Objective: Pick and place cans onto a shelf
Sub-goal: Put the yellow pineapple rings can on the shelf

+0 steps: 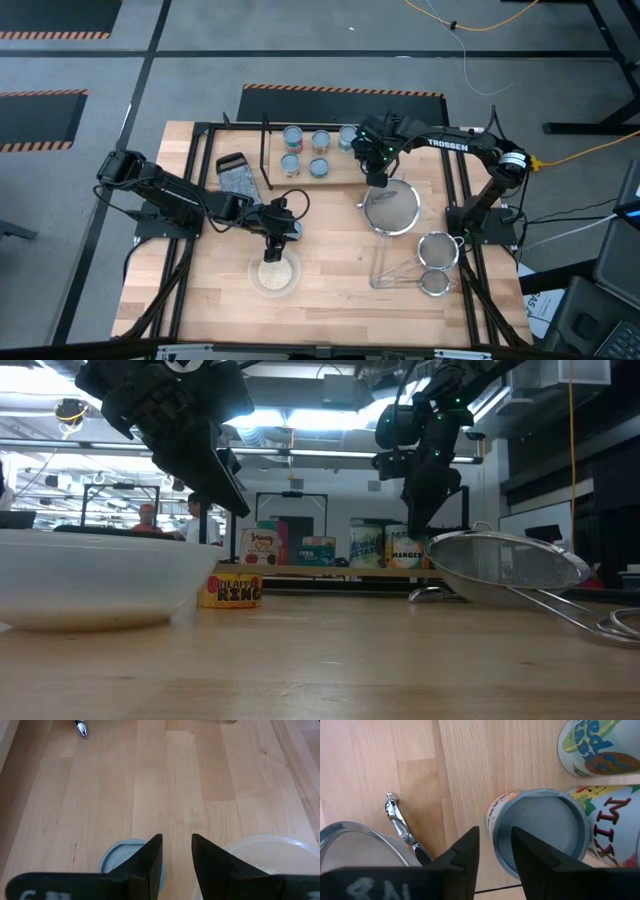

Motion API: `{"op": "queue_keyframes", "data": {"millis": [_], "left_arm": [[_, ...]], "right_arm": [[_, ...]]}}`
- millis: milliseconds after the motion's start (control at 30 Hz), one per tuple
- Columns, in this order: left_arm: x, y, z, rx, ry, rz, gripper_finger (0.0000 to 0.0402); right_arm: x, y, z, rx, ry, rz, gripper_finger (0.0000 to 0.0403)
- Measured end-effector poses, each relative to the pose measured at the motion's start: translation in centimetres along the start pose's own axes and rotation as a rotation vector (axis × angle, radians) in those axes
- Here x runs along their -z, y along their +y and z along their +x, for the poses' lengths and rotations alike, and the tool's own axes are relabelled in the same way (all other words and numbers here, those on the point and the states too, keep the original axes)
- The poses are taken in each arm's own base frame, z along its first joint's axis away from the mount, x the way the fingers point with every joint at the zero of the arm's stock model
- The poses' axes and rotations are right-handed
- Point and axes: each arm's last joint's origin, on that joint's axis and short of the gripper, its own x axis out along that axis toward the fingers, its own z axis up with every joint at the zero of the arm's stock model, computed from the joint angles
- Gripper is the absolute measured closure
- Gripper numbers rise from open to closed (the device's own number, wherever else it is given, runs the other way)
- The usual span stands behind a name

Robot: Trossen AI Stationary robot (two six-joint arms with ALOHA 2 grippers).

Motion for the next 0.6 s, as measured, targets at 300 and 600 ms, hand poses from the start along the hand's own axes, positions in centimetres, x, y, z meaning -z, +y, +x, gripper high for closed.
{"op": "queue_keyframes", "data": {"millis": [300,600], "left_arm": [[0.0,0.0,0.0,0.000,0.000,-0.001,0.0304],[0.0,0.0,-0.1,0.002,-0.002,0.000,0.0304]], "right_arm": [[-0.3,0.2,-0.7,-0.007,0.012,-0.007,0.0285],[-2.5,1.4,-5.1,-0.020,0.000,-0.058,0.0285]]}}
